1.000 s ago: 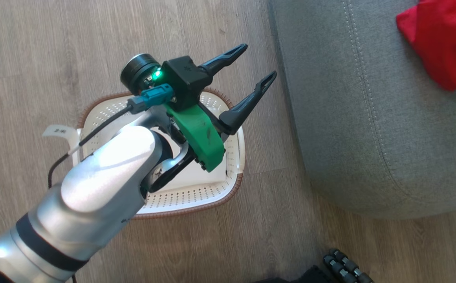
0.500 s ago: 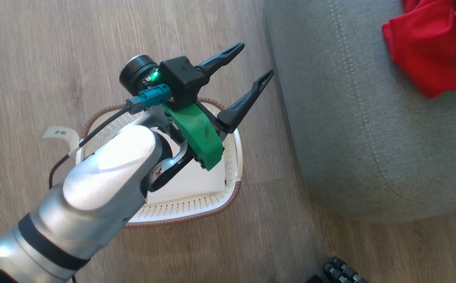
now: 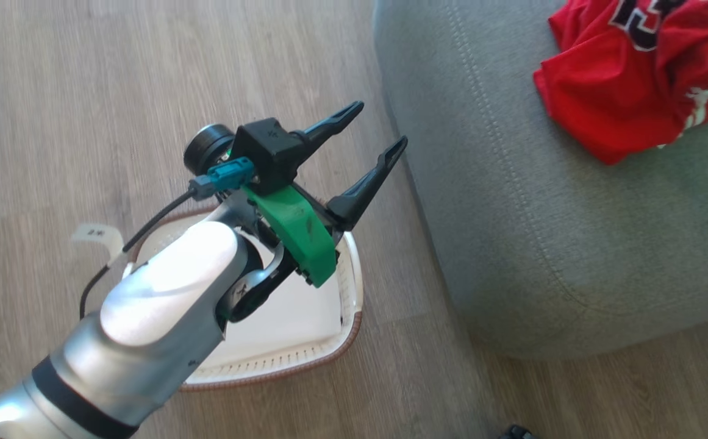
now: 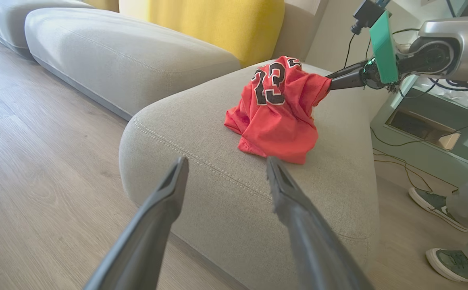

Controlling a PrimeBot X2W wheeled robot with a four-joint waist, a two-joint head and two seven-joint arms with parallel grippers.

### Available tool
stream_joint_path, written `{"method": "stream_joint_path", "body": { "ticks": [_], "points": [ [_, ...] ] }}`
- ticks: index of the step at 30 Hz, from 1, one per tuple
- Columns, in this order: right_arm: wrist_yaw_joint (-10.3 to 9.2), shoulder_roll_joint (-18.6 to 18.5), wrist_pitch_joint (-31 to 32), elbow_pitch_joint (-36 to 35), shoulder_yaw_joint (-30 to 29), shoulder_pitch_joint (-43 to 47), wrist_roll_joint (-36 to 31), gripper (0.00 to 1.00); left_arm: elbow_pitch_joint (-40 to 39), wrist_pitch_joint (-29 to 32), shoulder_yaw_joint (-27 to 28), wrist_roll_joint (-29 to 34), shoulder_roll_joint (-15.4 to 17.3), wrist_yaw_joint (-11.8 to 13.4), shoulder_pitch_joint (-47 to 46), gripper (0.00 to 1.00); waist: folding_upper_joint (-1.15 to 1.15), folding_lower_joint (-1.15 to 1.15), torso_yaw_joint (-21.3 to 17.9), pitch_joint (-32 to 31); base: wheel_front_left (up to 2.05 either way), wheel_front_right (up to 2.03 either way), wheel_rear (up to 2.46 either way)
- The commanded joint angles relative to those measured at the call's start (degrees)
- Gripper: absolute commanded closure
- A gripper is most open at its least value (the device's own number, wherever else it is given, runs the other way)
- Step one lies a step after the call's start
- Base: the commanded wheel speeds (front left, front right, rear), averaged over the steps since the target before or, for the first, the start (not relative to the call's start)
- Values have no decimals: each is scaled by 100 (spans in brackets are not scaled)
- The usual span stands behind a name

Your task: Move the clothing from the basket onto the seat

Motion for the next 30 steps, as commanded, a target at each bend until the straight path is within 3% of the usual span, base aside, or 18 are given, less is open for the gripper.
{"method": "stream_joint_path", "body": {
  "ticks": [1, 16, 23, 30],
  "points": [
    [40, -258, 27, -162, 32, 154, 81, 0, -177, -58, 207, -59, 129, 23, -99, 0, 0, 0, -82, -142, 0, 0, 0],
    [40, -929, 152, -1072, 261, 687, 468, 0, -189, -302, 249, -290, 204, 209, 450, 0, 0, 0, -93, -1021, 0, 0, 0],
    [40, -1079, -275, -1729, -211, 976, 744, 0, -268, -432, 351, -427, 312, 361, 749, 0, 0, 0, 89, -1394, 0, 0, 0],
    [40, -1138, -889, -2441, -746, 1403, 434, 0, -386, -495, 462, -518, 473, 512, 959, 0, 0, 0, 412, -1651, 0, 0, 0]
  ]
}}
